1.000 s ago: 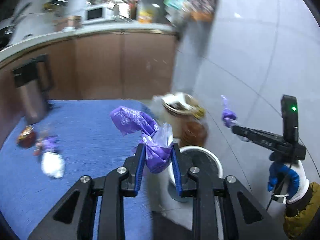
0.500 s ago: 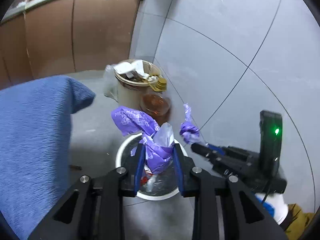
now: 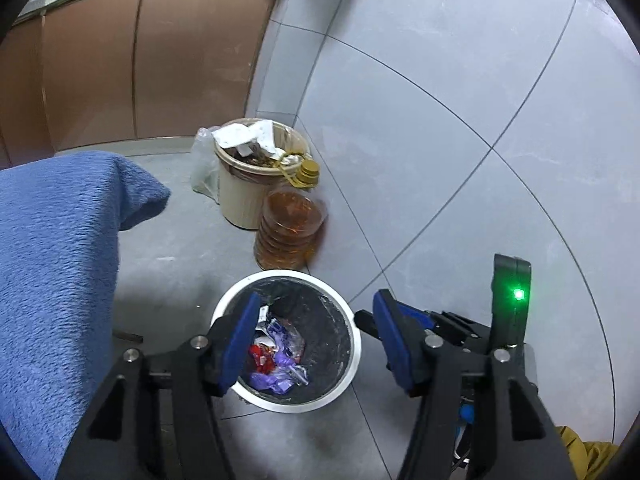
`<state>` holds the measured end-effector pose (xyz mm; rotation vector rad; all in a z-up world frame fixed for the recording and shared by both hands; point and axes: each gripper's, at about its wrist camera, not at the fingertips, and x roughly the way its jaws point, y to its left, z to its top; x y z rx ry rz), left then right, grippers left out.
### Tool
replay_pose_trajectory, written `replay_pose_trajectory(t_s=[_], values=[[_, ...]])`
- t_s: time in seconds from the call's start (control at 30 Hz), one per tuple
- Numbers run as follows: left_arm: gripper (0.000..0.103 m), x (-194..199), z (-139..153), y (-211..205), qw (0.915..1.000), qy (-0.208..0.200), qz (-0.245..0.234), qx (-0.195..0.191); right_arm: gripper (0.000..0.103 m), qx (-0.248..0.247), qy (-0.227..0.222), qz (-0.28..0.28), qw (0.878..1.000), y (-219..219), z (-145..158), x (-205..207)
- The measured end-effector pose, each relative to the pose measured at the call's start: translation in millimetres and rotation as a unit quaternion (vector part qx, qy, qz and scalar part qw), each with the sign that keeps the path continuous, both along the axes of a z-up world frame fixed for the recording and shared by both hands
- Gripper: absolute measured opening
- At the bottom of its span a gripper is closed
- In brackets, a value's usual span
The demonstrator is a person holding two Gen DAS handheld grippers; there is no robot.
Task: Collect trash
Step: 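Carry both purple wrappers to the trash bin and open both tools, then move both tools back over the table toward the tissue and clear wrapper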
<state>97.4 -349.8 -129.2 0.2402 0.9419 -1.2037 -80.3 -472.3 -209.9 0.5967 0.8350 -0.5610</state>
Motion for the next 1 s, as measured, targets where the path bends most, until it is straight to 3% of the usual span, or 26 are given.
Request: replay_pose_trajectory(t_s=[0.27,0.47,0.6,0.8,1.0], values=[[0.057,4.1,30.8,54.1,0.9958,-0.055,0.066,-0.029,0.058,-0.025,-0.011,0.015,0.999,14.6,23.8,8.6],[0.057,3.0,68.1,120.7,0.9823,-0.123,0.128,-0.06,0.063,-0.063,-0.035,0.057,0.996,49.8,61.7,26.0],[0.057,5.5,88.8,163.8,0.9735,-0.141,0.165,-0.072,0.063,-0.094,-0.06,0.095,0.989,85.5,96.8,40.4],[0.064,2.7,116.9,239.3,0.9438,-0.187,0.258,-0.088,0.068,-0.131,-0.104,0.155,0.974,140.0,147.9,56.1],[0.068,0.1,130.7,320.7,0.8992,-0.215,0.371,-0.084,0.071,-0.162,-0.134,0.21,0.955,193.3,185.7,66.4]])
